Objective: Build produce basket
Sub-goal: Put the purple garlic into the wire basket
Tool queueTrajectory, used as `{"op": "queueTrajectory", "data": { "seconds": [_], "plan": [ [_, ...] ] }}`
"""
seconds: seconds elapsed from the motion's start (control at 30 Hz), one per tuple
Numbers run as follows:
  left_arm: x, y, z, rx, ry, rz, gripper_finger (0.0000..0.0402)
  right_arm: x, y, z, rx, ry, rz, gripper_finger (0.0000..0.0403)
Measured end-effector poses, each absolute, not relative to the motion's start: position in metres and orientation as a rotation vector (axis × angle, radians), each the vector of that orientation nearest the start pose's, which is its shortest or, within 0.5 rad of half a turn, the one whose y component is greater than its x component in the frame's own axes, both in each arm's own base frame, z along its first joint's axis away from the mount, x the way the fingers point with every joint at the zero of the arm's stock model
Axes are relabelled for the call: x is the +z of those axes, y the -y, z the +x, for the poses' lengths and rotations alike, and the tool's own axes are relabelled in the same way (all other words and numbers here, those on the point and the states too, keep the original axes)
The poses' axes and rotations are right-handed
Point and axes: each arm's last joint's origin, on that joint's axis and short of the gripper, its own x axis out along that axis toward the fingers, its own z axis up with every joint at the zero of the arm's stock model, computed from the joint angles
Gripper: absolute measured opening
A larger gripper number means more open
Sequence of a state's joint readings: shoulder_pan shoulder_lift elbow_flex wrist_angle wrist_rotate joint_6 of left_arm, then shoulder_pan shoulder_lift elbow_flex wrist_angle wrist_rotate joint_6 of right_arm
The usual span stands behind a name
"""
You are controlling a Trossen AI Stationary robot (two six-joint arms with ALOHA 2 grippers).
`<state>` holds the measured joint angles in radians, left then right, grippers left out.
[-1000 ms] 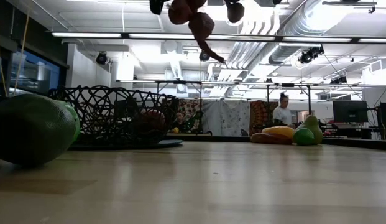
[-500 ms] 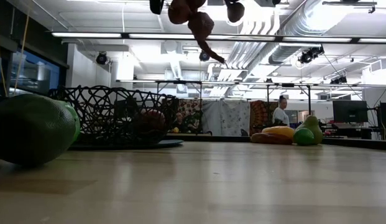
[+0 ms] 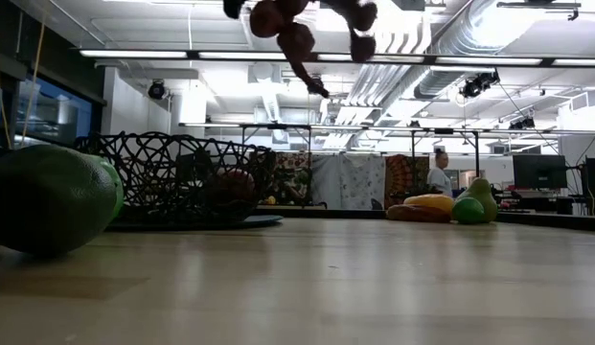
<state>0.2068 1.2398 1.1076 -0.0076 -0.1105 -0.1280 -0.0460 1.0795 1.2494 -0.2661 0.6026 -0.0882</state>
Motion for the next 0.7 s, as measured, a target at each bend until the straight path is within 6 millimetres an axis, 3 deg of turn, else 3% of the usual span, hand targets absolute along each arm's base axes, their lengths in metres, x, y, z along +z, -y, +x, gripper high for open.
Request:
{"op": "queueTrajectory", "data": {
  "seconds": [0.17, 0.43, 0.57, 0.7],
  "plan": [
    [0.379, -0.068, 0.25, 0.397, -0.112, -0.134, 0.0178, 0.438, 0.026, 0.205, -0.667, -0.126, -0.122, 0.0317],
    [0.403, -0.077, 0.201, 0.642, -0.007, -0.2, 0.0178, 0.434, 0.027, 0.201, -0.684, -0.174, -0.128, 0.0317],
    [0.398, -0.074, 0.177, 0.721, -0.015, -0.253, 0.018, 0.431, 0.027, 0.201, -0.683, -0.205, -0.124, 0.0317],
    [0.378, -0.067, 0.157, 0.738, 0.024, -0.349, 0.018, 0.43, 0.027, 0.2, -0.682, -0.215, -0.124, 0.0317]
  ]
}}
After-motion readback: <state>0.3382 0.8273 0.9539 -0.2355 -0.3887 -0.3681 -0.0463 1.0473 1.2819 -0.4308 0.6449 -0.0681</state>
